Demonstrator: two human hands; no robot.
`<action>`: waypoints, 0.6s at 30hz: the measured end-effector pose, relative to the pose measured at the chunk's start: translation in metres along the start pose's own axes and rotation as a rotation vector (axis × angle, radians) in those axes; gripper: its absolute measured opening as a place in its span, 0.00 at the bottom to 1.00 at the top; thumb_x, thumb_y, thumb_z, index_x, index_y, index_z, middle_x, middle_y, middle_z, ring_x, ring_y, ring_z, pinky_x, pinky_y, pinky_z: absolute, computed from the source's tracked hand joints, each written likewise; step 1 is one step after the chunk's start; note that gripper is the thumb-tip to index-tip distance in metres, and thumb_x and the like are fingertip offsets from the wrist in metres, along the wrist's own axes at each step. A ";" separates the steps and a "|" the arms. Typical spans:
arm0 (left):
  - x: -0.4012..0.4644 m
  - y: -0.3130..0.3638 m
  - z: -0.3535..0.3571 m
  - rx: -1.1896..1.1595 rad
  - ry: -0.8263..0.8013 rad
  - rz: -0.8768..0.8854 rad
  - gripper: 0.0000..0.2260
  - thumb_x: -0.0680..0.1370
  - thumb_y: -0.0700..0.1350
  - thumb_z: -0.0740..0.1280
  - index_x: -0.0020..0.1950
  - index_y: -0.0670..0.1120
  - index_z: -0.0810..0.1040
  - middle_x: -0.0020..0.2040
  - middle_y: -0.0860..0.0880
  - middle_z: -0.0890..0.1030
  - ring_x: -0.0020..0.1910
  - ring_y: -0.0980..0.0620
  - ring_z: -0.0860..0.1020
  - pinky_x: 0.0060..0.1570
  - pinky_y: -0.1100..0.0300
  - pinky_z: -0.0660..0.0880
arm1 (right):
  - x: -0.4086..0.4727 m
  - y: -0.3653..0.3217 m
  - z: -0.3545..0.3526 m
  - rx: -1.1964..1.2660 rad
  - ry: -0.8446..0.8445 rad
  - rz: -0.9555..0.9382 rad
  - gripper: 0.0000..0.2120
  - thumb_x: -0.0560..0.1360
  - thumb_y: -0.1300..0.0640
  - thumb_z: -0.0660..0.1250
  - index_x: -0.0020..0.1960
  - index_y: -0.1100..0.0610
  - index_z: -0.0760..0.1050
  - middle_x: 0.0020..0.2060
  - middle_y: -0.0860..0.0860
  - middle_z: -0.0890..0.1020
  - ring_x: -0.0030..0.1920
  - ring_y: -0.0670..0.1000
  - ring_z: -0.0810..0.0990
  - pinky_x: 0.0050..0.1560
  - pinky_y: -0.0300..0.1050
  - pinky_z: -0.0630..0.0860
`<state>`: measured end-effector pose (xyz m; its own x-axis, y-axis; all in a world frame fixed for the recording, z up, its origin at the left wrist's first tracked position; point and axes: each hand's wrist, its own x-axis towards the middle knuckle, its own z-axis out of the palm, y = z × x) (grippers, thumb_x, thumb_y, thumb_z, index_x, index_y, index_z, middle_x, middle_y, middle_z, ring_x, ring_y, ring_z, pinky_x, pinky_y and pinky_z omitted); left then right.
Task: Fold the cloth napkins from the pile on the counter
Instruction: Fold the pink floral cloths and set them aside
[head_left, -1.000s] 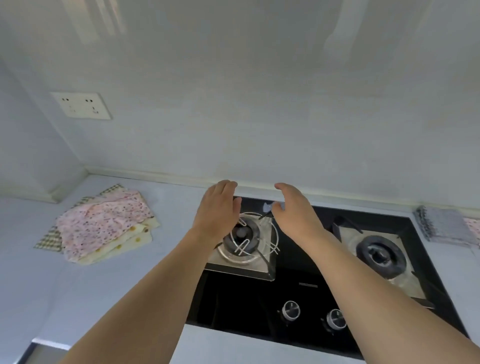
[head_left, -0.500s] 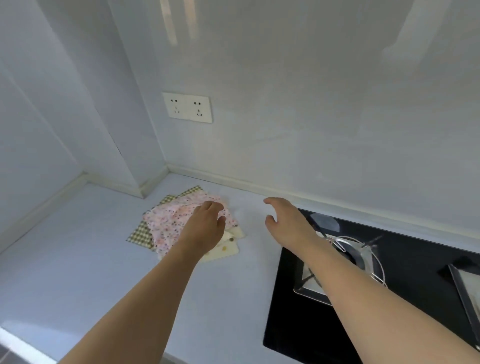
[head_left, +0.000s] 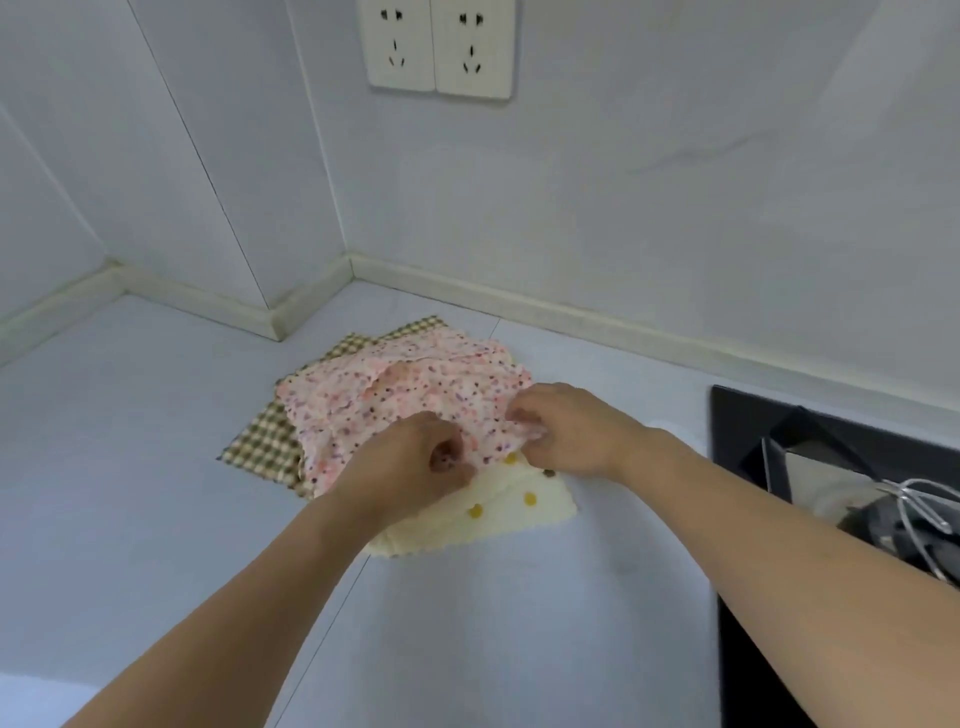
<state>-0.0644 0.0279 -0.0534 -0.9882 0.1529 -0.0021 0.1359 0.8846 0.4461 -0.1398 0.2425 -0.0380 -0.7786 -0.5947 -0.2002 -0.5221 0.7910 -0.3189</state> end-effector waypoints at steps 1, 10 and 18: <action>0.000 -0.005 0.006 0.011 0.016 0.033 0.09 0.73 0.58 0.69 0.48 0.55 0.77 0.45 0.59 0.75 0.41 0.60 0.74 0.41 0.60 0.75 | 0.002 0.006 0.008 -0.005 0.019 -0.020 0.22 0.73 0.54 0.67 0.66 0.51 0.72 0.62 0.48 0.74 0.62 0.49 0.71 0.63 0.45 0.69; -0.001 -0.010 0.011 0.218 0.111 0.199 0.08 0.76 0.45 0.60 0.38 0.47 0.74 0.35 0.52 0.75 0.34 0.53 0.73 0.37 0.53 0.74 | 0.003 0.020 0.019 -0.085 0.152 -0.086 0.12 0.80 0.50 0.62 0.61 0.48 0.78 0.60 0.42 0.78 0.60 0.45 0.75 0.62 0.44 0.70; -0.011 0.001 0.002 -0.188 0.061 -0.064 0.15 0.77 0.42 0.67 0.31 0.43 0.69 0.26 0.48 0.67 0.21 0.51 0.64 0.26 0.65 0.67 | -0.031 -0.014 0.013 -0.170 0.353 -0.023 0.09 0.79 0.54 0.63 0.54 0.52 0.81 0.54 0.45 0.80 0.55 0.48 0.77 0.56 0.47 0.73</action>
<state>-0.0536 0.0279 -0.0543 -0.9976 0.0670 0.0155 0.0626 0.7933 0.6057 -0.1036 0.2484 -0.0395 -0.8224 -0.5500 0.1455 -0.5681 0.8081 -0.1559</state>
